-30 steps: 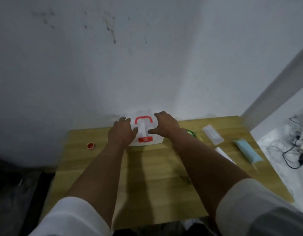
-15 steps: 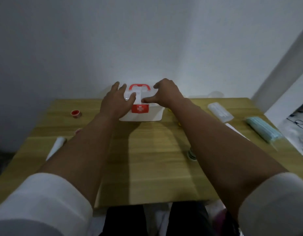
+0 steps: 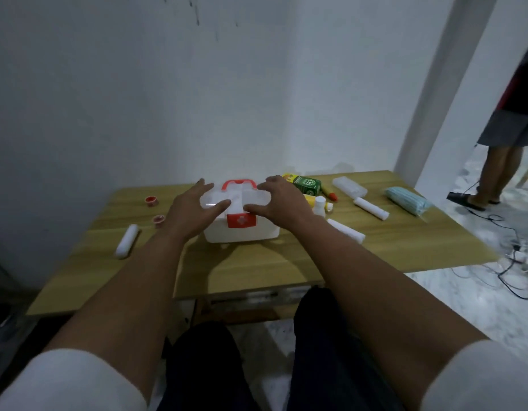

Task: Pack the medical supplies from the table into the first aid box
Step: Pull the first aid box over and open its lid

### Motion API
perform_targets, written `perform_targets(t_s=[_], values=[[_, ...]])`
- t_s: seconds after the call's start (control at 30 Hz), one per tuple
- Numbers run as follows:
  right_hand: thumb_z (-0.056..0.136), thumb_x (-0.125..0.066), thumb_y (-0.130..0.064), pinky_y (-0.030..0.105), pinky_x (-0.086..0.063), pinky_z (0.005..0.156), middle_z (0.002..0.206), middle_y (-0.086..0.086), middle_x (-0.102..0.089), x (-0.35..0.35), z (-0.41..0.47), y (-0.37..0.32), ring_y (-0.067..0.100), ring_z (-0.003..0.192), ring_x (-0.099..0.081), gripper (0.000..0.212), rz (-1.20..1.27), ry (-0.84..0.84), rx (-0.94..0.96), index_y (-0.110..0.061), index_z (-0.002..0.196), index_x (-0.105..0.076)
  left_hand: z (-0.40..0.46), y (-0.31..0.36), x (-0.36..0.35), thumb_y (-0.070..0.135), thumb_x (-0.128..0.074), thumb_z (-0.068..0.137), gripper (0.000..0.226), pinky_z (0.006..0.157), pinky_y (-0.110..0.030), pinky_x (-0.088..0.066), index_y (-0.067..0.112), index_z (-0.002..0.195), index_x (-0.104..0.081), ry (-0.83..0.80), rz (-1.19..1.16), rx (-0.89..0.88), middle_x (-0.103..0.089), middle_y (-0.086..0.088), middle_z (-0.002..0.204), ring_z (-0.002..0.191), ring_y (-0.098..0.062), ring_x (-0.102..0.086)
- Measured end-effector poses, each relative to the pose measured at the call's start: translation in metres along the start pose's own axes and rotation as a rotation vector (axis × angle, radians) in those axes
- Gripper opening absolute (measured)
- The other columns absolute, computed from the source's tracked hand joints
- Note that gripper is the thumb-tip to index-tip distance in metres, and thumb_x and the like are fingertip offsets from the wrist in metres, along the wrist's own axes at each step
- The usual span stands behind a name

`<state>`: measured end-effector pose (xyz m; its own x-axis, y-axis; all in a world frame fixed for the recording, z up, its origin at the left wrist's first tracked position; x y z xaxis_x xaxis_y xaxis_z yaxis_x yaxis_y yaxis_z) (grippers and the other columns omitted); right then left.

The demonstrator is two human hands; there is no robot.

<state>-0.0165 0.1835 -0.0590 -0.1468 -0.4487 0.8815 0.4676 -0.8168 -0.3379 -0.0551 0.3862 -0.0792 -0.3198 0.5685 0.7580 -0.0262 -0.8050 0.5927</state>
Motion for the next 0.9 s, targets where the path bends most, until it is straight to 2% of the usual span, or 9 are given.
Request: perform_targets(t_s=[0.13, 0.33, 0.43, 0.5, 0.6, 0.7, 0.83, 0.9], values=[[0.086, -0.067, -0.065, 0.042, -0.039, 0.115, 0.156, 0.01, -0.048, 0.0, -0.018, -0.002, 0.026, 0.145, -0.042, 0.076, -0.005, -0.009, -0.006, -0.018, 0.145, -0.058, -0.011, 0.001, 0.004, 0.062, -0.07, 0.089, 0.082, 0.118, -0.047, -0.033, 0.028, 0.159, -0.045, -0.062, -0.04, -0.001, -0.03, 0.003, 0.17, 0.154, -0.027, -0.033], [0.076, -0.074, -0.071, 0.043, -0.034, 0.119, 0.165, 0.007, -0.034, -0.01, -0.021, -0.003, 0.025, 0.151, -0.03, 0.1, -0.072, -0.078, 0.025, -0.021, 0.156, -0.043, -0.019, -0.003, -0.005, 0.062, -0.076, 0.084, 0.101, 0.12, -0.048, -0.03, 0.028, 0.166, -0.028, -0.148, 0.032, -0.045, -0.014, 0.005, 0.174, 0.157, -0.027, -0.024], [0.073, -0.08, -0.066, 0.045, -0.039, 0.116, 0.166, 0.007, -0.031, -0.016, -0.022, 0.002, 0.026, 0.152, -0.028, 0.105, -0.11, -0.062, 0.048, -0.021, 0.157, -0.038, -0.022, -0.003, -0.006, 0.051, -0.087, 0.079, 0.113, 0.12, -0.044, -0.031, 0.025, 0.167, -0.022, -0.167, 0.044, -0.081, -0.009, 0.004, 0.175, 0.158, -0.025, -0.021], [0.071, -0.083, -0.062, 0.045, -0.047, 0.108, 0.163, 0.007, -0.031, -0.018, -0.023, 0.002, 0.027, 0.149, -0.03, 0.106, -0.143, -0.035, 0.075, -0.02, 0.157, -0.036, -0.022, -0.004, -0.009, 0.04, -0.091, 0.076, 0.115, 0.119, -0.043, -0.032, 0.024, 0.167, -0.022, -0.151, 0.056, -0.096, -0.01, 0.004, 0.175, 0.157, -0.023, -0.022], [0.075, -0.082, -0.056, 0.048, -0.054, 0.099, 0.152, 0.011, -0.043, -0.021, -0.027, -0.005, 0.03, 0.139, -0.041, 0.093, -0.212, 0.058, 0.195, -0.019, 0.15, -0.042, -0.019, -0.008, -0.014, 0.038, -0.092, 0.075, 0.115, 0.118, -0.045, -0.035, 0.027, 0.166, -0.023, -0.104, 0.055, -0.086, -0.011, 0.005, 0.175, 0.157, -0.023, -0.022], [0.076, -0.08, -0.053, 0.051, -0.052, 0.102, 0.143, 0.013, -0.054, -0.026, -0.031, -0.009, 0.035, 0.135, -0.047, 0.077, -0.214, 0.155, 0.294, -0.018, 0.139, -0.052, -0.017, -0.013, -0.019, 0.041, -0.092, 0.075, 0.115, 0.116, -0.047, -0.039, 0.031, 0.166, -0.022, -0.085, 0.049, -0.068, -0.011, 0.007, 0.175, 0.157, -0.025, -0.023], [0.074, -0.079, -0.056, 0.056, -0.042, 0.111, 0.148, 0.016, -0.052, -0.034, -0.03, -0.003, 0.042, 0.145, -0.039, 0.081, -0.169, 0.108, 0.308, -0.019, 0.141, -0.052, -0.016, -0.014, -0.021, 0.041, -0.091, 0.078, 0.115, 0.116, -0.048, -0.038, 0.032, 0.166, -0.017, -0.089, 0.037, -0.061, -0.002, 0.009, 0.175, 0.158, -0.024, -0.018], [0.082, -0.071, -0.053, 0.055, -0.039, 0.113, 0.151, 0.016, -0.05, -0.031, -0.032, -0.005, 0.042, 0.147, -0.036, 0.068, -0.11, 0.121, 0.339, -0.021, 0.139, -0.053, -0.017, -0.015, -0.021, 0.04, -0.092, 0.075, 0.12, 0.114, -0.049, -0.041, 0.036, 0.166, -0.013, -0.082, 0.006, -0.046, -0.001, 0.01, 0.175, 0.157, -0.024, -0.02]])
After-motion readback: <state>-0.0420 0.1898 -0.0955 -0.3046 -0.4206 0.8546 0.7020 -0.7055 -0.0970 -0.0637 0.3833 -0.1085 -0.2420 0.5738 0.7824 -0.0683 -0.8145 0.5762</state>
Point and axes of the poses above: each hand's wrist, its own z-axis towards the middle knuckle, its own x-axis out of the back of the hand, y = z × x, the point moved 9 cm from there along z, towards the middle knuckle
